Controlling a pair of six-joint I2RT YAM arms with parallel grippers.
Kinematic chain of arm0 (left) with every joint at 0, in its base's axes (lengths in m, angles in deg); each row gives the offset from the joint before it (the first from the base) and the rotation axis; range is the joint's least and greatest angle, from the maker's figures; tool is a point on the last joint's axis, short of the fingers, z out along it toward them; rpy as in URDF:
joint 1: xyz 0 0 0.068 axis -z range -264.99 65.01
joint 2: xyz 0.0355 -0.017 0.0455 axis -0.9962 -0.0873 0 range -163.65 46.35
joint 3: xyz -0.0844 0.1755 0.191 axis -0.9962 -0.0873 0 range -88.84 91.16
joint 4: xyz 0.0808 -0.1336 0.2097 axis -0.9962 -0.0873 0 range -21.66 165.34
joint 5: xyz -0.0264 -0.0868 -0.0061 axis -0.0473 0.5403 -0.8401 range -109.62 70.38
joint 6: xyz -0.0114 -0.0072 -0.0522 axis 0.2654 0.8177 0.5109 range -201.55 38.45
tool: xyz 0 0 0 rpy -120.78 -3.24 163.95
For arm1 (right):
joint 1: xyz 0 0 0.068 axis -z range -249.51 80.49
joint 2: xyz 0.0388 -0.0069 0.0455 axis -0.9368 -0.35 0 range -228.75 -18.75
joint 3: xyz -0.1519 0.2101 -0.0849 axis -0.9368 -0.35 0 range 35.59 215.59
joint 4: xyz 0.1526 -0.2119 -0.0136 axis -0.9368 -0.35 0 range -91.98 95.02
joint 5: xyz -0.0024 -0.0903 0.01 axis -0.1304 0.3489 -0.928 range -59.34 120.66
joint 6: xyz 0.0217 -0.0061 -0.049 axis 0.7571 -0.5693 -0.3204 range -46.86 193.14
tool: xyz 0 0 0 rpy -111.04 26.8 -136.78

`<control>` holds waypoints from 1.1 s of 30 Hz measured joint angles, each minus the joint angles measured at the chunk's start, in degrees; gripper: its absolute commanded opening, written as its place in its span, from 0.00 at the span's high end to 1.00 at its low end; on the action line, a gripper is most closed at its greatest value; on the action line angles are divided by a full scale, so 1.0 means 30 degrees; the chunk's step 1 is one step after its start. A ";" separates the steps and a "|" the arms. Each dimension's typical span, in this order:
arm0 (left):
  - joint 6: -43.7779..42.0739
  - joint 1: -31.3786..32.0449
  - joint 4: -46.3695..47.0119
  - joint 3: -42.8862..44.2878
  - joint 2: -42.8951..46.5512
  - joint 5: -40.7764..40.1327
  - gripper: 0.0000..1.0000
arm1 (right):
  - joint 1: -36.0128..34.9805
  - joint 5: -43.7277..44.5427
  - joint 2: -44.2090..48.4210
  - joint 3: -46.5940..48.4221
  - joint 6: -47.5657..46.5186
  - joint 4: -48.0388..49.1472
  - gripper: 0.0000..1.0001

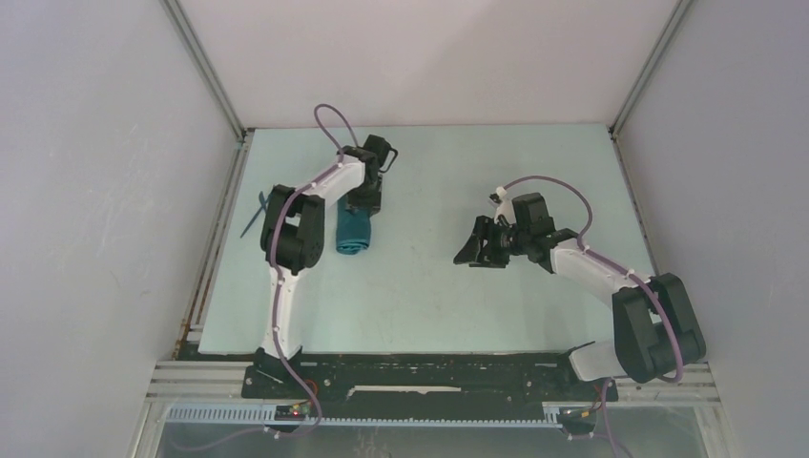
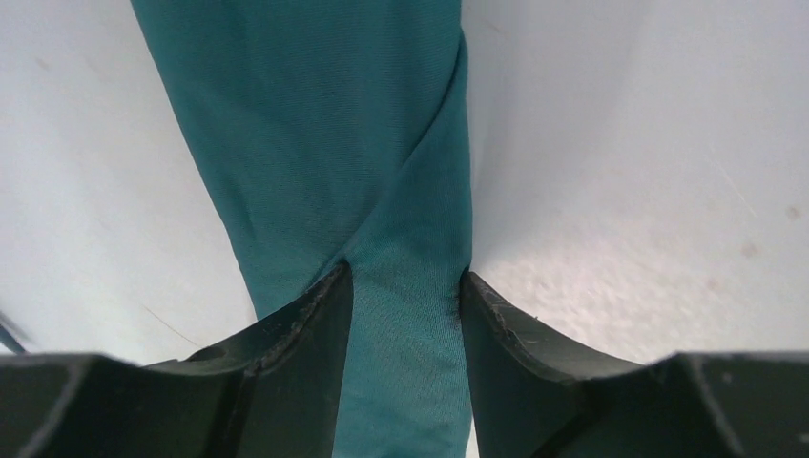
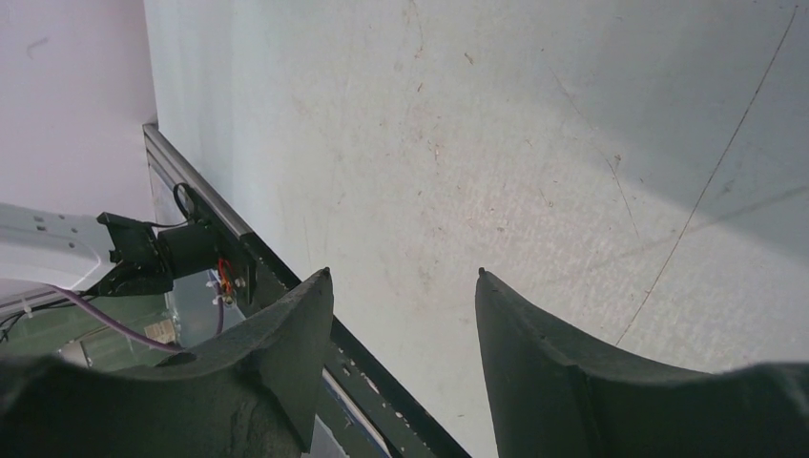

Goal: Fold the napkin into a case and place the utensils inside
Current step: Move the smaller rectangle-folded napkin to the center of the board.

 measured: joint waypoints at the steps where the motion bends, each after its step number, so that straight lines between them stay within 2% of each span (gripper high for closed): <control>1: -0.0299 -0.0306 -0.0095 0.0364 -0.0226 -0.0022 0.48 | 0.0036 -0.0073 -0.0007 0.0000 0.0000 0.0015 0.36; 9: -0.2696 -0.2608 -0.0612 0.2747 -0.1559 0.0517 0.48 | 0.0197 -0.0495 -0.0022 0.0000 0.0015 0.0277 0.37; 12: -0.2994 -0.3031 -0.1413 0.5224 -0.2776 0.0495 0.50 | 0.0211 -0.0619 -0.0066 0.0000 0.0007 0.0270 0.36; 16: -0.2973 -0.3351 -0.1858 0.6623 -0.3286 0.0612 0.33 | 0.0226 -0.0678 -0.0087 0.0000 0.0007 0.0255 0.36; 19: -0.3009 -0.3519 -0.2076 0.6368 -0.2812 0.1078 0.29 | 0.0226 -0.0692 -0.0087 0.0000 0.0000 0.0248 0.36; 22: -0.3162 -0.3694 -0.2266 0.5049 -0.0925 0.1282 0.25 | 0.0233 -0.0831 -0.0080 0.0000 0.0007 0.0255 0.36; 26: -0.3490 -0.4444 -0.2696 0.3373 0.2980 0.1406 0.29 | 0.0240 -0.1348 -0.0087 0.0000 0.0022 0.0386 0.37; 29: -0.3665 -0.5887 -0.3060 0.3089 0.4714 0.1260 0.30 | 0.0073 -0.1712 -0.0109 -0.0007 0.0029 0.0648 0.36; 33: -0.4014 -0.8648 -0.2849 0.1741 0.4889 0.0240 0.31 | -0.0313 -0.2346 -0.0306 0.0000 0.0044 0.0809 0.37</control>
